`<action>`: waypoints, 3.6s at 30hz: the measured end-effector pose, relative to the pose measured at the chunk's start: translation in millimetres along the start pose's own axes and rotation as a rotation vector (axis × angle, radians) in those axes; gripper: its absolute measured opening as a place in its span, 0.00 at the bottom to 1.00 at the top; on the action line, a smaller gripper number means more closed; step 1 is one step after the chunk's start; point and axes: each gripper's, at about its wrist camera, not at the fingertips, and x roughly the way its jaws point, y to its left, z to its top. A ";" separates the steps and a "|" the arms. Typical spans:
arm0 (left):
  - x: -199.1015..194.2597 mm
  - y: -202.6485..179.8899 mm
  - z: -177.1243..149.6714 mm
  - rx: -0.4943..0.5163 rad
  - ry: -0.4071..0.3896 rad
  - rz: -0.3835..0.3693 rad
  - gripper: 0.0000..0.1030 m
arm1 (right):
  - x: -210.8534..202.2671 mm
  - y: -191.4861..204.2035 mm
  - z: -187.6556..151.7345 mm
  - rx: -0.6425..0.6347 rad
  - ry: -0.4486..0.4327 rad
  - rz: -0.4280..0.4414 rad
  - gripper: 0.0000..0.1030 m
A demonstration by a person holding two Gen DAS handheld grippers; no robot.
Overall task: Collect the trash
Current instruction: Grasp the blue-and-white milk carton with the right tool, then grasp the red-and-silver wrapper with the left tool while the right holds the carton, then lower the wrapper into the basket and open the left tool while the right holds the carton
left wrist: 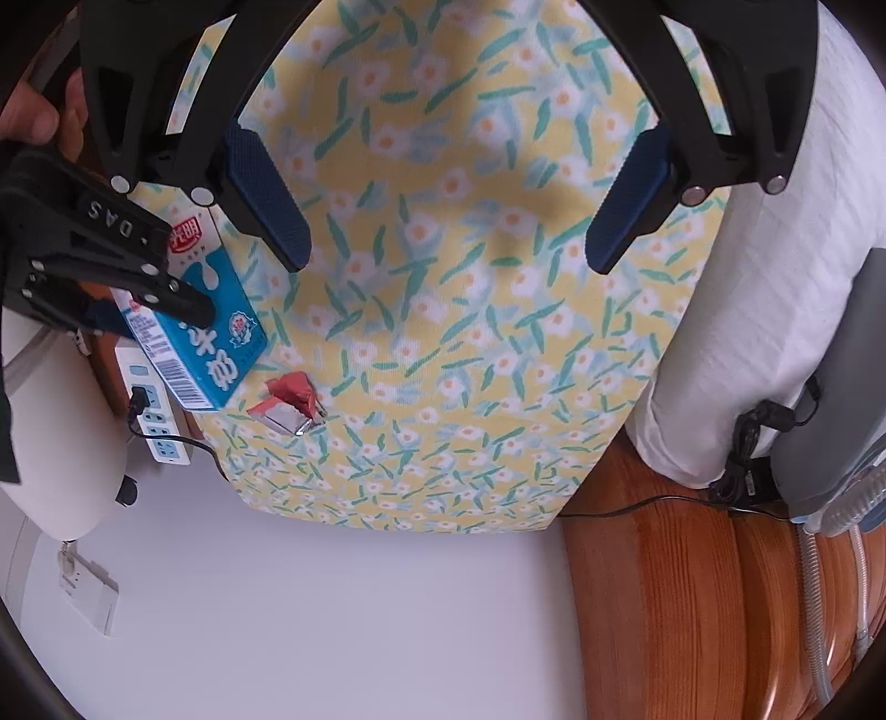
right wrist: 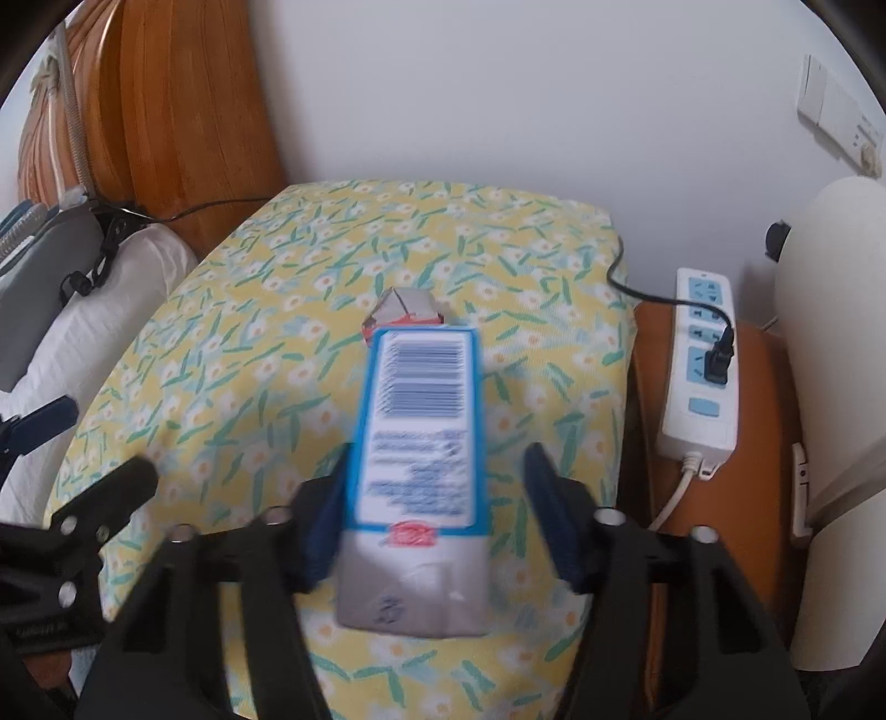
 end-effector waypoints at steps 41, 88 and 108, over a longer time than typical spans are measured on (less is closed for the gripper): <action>124.7 -109.1 82.5 0.063 0.099 -0.036 0.40 | -29.4 -51.2 -29.3 0.218 -0.151 0.007 0.41; -106.5 -6.9 -185.1 0.054 0.096 -0.023 0.32 | -105.7 64.1 -142.7 -0.037 -0.005 0.202 0.41; -45.5 -31.4 -267.3 0.153 0.340 -0.144 0.33 | -95.7 61.6 -150.1 -0.066 0.045 0.191 0.41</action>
